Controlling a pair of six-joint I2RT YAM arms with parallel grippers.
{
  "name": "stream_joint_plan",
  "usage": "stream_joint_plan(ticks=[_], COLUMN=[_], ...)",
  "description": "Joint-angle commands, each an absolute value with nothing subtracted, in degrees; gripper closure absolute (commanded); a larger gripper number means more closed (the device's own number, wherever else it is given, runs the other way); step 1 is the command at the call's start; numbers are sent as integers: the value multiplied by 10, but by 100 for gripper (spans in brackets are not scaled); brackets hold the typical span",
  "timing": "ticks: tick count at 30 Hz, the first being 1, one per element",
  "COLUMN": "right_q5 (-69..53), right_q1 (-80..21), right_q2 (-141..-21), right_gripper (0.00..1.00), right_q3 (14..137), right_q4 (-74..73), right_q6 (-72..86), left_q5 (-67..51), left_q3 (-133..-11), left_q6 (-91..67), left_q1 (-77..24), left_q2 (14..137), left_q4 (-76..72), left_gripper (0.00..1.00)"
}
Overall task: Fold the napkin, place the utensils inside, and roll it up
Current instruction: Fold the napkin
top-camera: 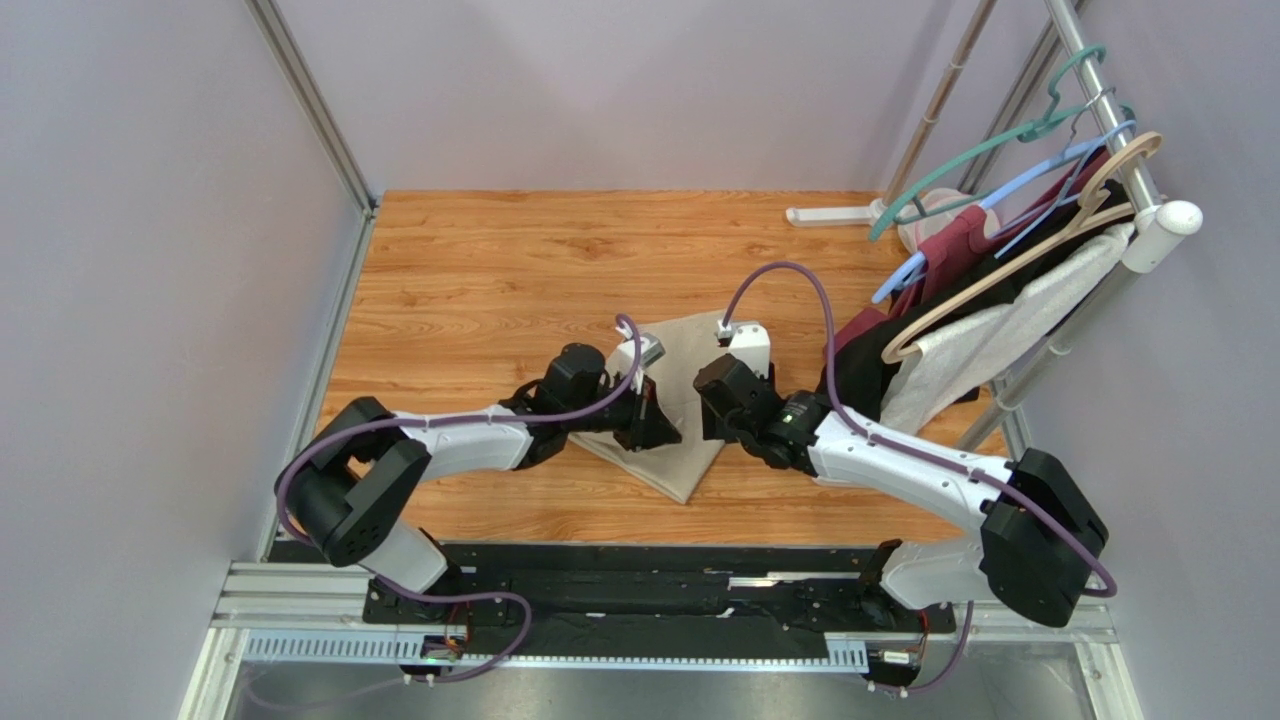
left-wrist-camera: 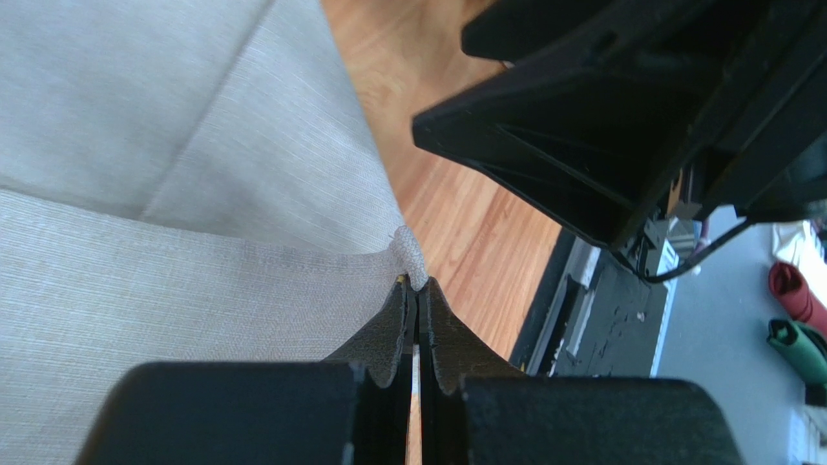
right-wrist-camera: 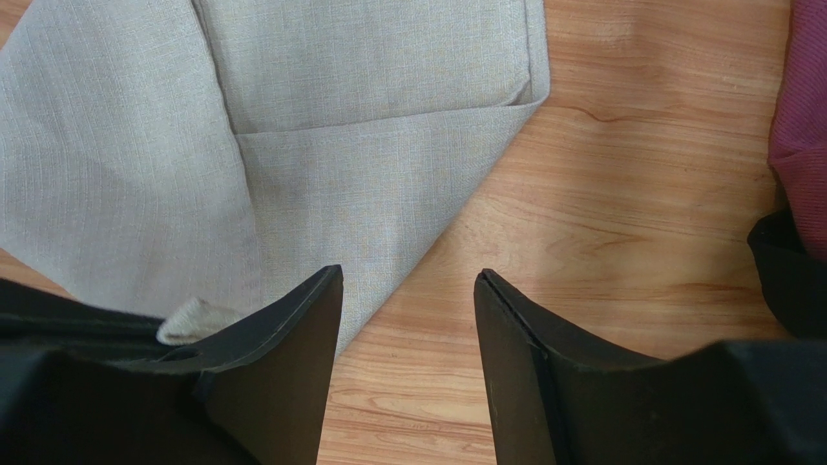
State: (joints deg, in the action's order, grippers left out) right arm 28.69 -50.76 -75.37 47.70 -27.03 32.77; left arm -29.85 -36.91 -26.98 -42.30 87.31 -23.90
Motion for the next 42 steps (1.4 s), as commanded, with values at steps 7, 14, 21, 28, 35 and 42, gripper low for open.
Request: stream_joint_plan(ticks=[7, 14, 21, 28, 35, 42], right_q5=[305, 303, 298, 289, 278, 220], right_q1=[-502, -500, -500, -500, -499, -512], right_q2=[-741, -751, -758, -745, -711, -695], right_gripper=[43, 43, 43, 43, 43, 46], right_q3=[471, 475, 475, 473, 459, 438], right_q4=[-259, -256, -252, -251, -250, -225], right_q6=[344, 339, 339, 332, 316, 312], left_q5=[-313, -287, -285, -273, -256, -121], left_q3=[-389, -389, -390, -403, -403, -380], left_q6=[-209, -178, -172, -184, -195, -213], left_q1=[-473, -497, -512, -513, -512, -498], left_q2=[897, 884, 891, 882, 808, 710], left_q4=[-243, -203, -194, -166, -138, -44], left_gripper=[100, 100, 100, 44, 17, 15])
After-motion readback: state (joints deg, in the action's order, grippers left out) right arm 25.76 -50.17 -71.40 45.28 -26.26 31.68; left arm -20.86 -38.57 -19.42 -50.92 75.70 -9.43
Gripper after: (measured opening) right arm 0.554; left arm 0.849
